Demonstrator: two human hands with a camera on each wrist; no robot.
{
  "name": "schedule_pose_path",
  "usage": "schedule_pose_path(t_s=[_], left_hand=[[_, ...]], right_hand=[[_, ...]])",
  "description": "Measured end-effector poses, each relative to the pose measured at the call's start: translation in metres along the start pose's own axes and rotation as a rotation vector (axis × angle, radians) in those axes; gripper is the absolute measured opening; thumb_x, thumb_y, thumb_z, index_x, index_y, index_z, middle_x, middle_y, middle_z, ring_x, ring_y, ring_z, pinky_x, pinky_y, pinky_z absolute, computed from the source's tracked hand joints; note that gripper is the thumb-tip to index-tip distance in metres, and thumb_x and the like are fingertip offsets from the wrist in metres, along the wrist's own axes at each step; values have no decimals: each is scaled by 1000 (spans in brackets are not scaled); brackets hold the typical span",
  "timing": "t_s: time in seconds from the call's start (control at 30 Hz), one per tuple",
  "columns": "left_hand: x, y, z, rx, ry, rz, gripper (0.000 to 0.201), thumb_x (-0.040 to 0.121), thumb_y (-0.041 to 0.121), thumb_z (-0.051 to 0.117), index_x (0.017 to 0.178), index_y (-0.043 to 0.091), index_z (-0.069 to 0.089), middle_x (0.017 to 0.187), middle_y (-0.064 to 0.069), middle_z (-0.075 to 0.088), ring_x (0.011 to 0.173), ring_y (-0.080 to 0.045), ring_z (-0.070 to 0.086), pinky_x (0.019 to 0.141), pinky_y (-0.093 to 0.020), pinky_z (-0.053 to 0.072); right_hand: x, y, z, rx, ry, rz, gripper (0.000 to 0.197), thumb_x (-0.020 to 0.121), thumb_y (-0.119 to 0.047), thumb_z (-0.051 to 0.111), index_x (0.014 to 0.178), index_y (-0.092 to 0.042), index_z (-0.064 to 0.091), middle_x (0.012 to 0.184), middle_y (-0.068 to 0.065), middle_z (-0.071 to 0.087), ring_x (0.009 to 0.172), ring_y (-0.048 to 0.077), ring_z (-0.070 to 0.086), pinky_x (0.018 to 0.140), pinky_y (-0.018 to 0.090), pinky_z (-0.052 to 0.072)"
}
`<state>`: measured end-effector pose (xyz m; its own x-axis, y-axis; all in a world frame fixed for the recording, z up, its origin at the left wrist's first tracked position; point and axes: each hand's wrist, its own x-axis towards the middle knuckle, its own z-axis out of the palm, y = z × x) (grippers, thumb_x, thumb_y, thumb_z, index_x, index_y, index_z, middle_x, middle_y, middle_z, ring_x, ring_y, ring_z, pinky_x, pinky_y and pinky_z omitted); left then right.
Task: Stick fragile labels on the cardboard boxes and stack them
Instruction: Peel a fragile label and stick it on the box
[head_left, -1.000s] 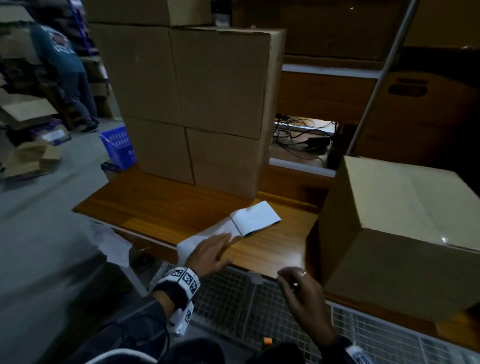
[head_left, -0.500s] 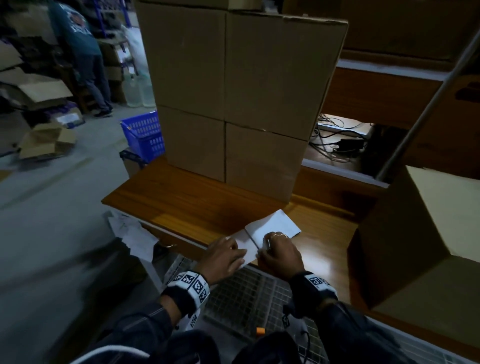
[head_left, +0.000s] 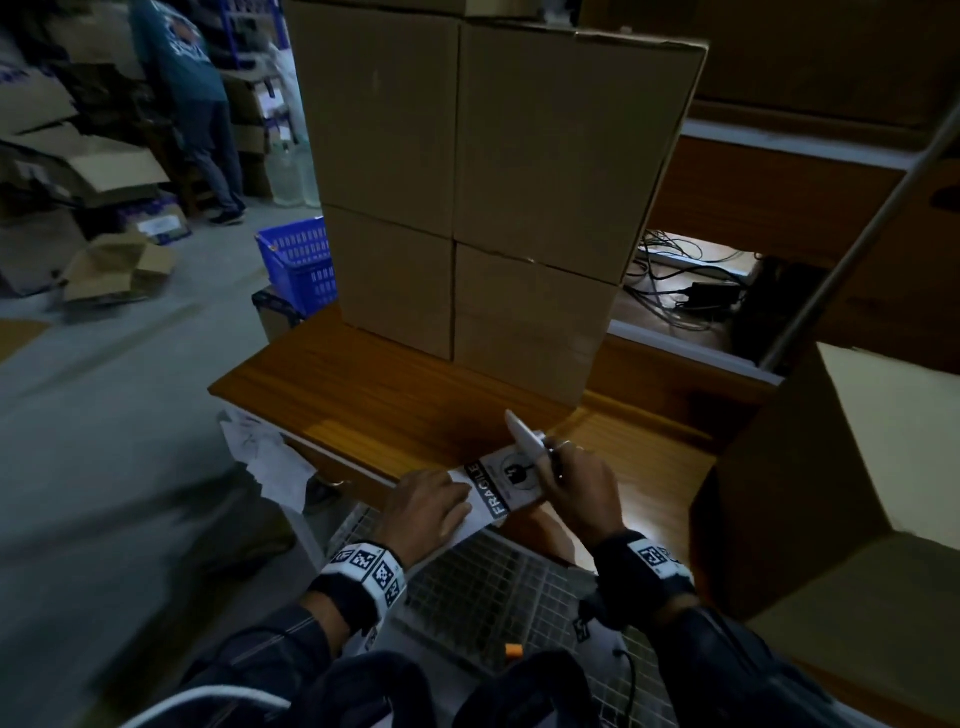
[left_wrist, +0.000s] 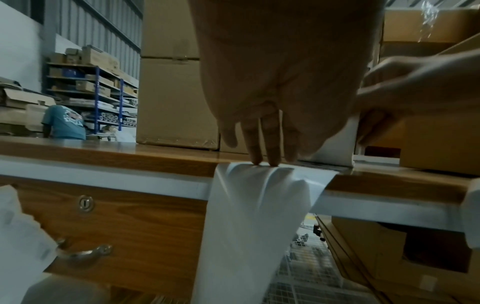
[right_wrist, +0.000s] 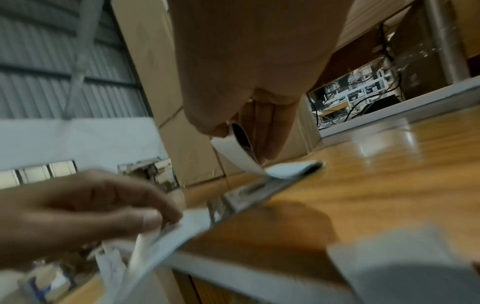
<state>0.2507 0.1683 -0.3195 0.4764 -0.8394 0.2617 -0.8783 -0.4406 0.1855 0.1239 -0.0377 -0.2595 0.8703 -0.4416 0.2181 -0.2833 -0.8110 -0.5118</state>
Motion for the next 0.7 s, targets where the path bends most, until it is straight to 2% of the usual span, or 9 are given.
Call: schedule_pose_path(t_s=[0.07,0.2,0.27,0.3,0.4,0.5,0.57,0.63,0.7], left_hand=[[0,5,1,82,-12,-37,21,92,41,64,97,24,75,90,-2,70,85,-21,64,71,-33,50],[-1,7,1,82,-17,-129,25,89,45,68,94,21,75,98,-1,68,95,-21,62,79,-35,47],[-1,6,0,60,-33,-167,26,88,44,71,97,20,75,105,0,68,101,-21,60,85,-37,47],[0,5,-1,58,-49,-182,27,88,44,71,99,20,75,108,1,67,104,-21,60,87,-37,46],[1,6,-4,62,-83,-200,30,88,44,71,108,21,75,113,2,68,109,-21,60,90,-38,47],[1,7,-8,55,-108,-211,30,90,43,71,111,22,74,116,2,67,111,-20,59,94,-39,47],[0,7,-9,55,-123,-217,31,91,44,69,113,22,73,118,3,66,112,-19,58,96,-39,46],[0,7,-10,48,-123,-222,32,91,43,69,115,21,73,120,2,66,114,-20,57,97,-40,46],[0,7,-10,52,-123,-224,33,92,43,69,115,20,73,120,2,67,114,-20,57,97,-40,45]], right_hand=[[3,2,-16,80,99,2,10,102,-16,58,104,-12,67,81,-5,59,61,-7,47,54,7,41],[21,28,-40,141,264,93,14,103,-14,53,92,-20,60,77,-6,56,66,-1,50,54,12,32],[29,49,-44,153,287,211,17,102,-14,51,90,-12,62,80,3,61,70,16,56,61,29,38],[32,61,-43,164,278,279,18,101,-13,50,92,-7,64,84,7,63,75,23,57,65,32,38],[36,101,-31,241,234,473,24,99,-18,48,101,-2,67,92,13,62,88,28,59,73,35,39],[37,136,-12,345,225,594,35,86,-26,47,97,-2,70,89,22,68,89,38,67,80,51,55],[38,147,-6,390,215,681,28,86,-13,54,103,0,71,102,27,71,102,45,67,91,51,54],[36,141,-7,375,236,744,32,90,-6,59,120,3,66,119,30,66,117,46,61,104,50,49],[29,125,-7,287,266,672,37,93,-8,62,127,4,62,125,31,62,122,46,57,106,48,44]])
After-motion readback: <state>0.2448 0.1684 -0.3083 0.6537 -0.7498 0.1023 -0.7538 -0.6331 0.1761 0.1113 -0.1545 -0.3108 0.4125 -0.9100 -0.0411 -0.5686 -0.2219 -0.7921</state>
